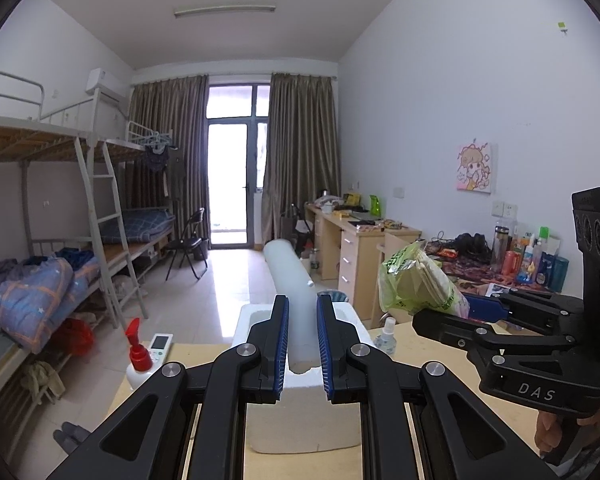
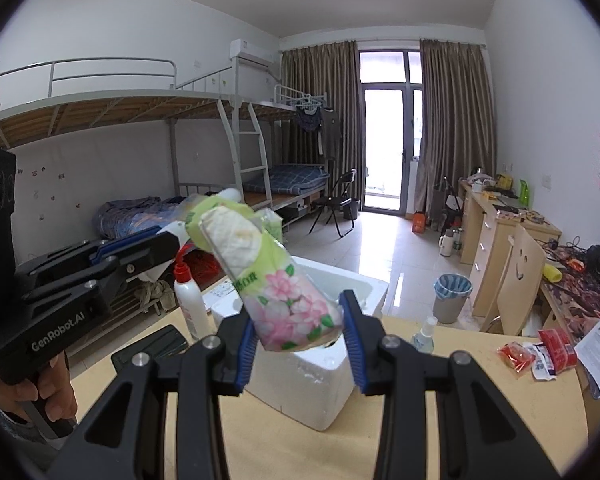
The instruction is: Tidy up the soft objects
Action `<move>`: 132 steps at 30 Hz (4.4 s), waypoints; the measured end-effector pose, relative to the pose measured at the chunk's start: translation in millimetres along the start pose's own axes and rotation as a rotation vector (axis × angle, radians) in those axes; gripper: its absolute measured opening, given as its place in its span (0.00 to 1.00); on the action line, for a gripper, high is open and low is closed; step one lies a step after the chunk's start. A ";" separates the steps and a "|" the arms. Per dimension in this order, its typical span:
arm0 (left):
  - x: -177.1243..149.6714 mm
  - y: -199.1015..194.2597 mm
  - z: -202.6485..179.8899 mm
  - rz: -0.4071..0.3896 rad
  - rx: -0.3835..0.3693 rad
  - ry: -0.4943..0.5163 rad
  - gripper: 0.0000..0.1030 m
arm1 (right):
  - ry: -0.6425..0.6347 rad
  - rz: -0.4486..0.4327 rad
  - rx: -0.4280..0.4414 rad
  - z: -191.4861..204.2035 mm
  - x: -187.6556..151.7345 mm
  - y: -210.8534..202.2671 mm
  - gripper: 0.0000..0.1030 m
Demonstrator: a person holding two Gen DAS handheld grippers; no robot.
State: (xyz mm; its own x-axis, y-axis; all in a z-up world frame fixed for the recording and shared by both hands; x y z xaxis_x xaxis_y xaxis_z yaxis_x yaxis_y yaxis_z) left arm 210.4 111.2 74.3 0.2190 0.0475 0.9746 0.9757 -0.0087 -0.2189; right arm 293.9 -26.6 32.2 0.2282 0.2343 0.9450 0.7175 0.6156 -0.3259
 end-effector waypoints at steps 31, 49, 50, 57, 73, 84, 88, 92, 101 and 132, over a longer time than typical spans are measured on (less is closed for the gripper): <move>-9.0 95.9 17.3 0.127 -0.022 0.006 0.15 | 0.025 0.103 -0.028 -20.6 8.1 74.8 0.42; -14.4 123.6 19.0 0.190 -0.045 0.021 0.64 | 0.062 0.097 -0.071 -35.9 7.7 69.9 0.42; -14.4 122.9 20.1 0.190 -0.033 0.022 0.80 | 0.063 0.097 -0.073 -33.3 6.6 69.6 0.42; -8.5 108.5 27.8 0.133 0.057 -0.006 0.99 | 0.067 0.104 -0.074 -30.6 5.1 72.3 0.42; 3.0 67.1 36.2 0.074 0.128 0.007 0.99 | 0.040 0.098 -0.026 -13.0 11.4 78.7 0.42; 3.2 46.9 54.3 0.053 0.194 -0.004 0.99 | 0.024 0.113 0.016 1.1 13.6 98.4 0.42; 1.8 42.7 60.2 0.049 0.212 -0.007 0.99 | 0.022 0.131 0.005 3.5 11.6 108.6 0.42; -0.9 42.2 65.2 0.052 0.213 -0.020 0.99 | 0.032 0.154 -0.005 -0.1 9.7 119.5 0.47; -4.8 41.2 68.0 0.053 0.201 -0.030 0.99 | 0.046 0.158 -0.011 -4.2 7.4 121.2 0.72; -1.5 -35.5 -3.9 0.011 0.134 -0.043 0.99 | 0.056 -0.044 -0.109 -11.8 4.5 -53.9 1.00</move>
State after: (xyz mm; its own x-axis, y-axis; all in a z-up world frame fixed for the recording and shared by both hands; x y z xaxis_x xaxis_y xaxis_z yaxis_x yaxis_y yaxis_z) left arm 175.5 107.6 80.8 0.2268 0.0907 0.9697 0.9637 0.1235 -0.2369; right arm 264.0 -67.6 54.4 0.2290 0.1646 0.9594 0.7939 0.5387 -0.2819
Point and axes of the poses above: each gripper's, at about its wrist camera, not at the fingertips, and y roughly the way its jaws point, z to its left, x to its top, the point moved 1 cm from there along y, roughly the way its jaws point, and after that the axes turned 8 degrees about -x, right-handed, at the moved point
